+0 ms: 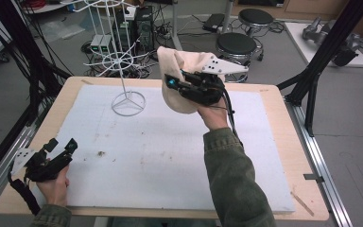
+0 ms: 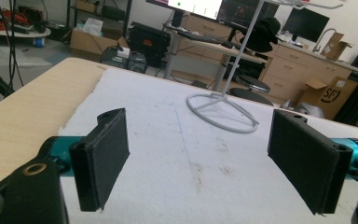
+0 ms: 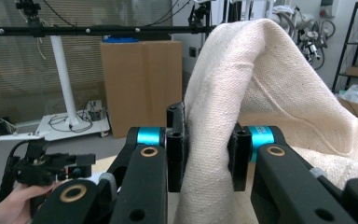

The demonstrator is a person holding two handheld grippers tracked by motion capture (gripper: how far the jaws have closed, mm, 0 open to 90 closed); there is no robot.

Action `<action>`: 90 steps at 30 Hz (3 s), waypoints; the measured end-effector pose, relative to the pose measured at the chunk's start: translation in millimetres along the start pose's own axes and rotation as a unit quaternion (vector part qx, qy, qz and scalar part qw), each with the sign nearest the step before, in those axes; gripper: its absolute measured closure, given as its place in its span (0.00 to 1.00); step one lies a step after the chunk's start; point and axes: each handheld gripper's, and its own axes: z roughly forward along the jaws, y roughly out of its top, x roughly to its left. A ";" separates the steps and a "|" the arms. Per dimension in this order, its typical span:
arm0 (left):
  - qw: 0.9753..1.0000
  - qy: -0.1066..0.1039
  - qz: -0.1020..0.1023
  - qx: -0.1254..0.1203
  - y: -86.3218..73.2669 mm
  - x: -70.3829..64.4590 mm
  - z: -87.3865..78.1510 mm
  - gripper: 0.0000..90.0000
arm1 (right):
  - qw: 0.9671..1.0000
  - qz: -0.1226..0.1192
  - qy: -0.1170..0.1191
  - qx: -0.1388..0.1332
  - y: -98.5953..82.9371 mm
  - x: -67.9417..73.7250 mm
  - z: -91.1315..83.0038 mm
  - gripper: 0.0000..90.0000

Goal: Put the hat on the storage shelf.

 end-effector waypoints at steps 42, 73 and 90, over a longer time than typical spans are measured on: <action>1.000 -0.007 -0.015 -0.006 1.1 2.0 -2.9 0.23 | 0.992 -0.109 0.030 -0.049 141.5 58.2 68.5 0.83; 1.000 -0.013 -0.024 -0.005 -0.1 7.6 2.3 0.23 | 0.990 -0.081 0.095 0.063 52.6 49.8 134.2 0.81; 1.000 -0.012 -0.027 -0.007 0.4 8.3 1.8 0.23 | 0.987 -0.056 0.108 0.102 20.5 48.4 157.4 0.80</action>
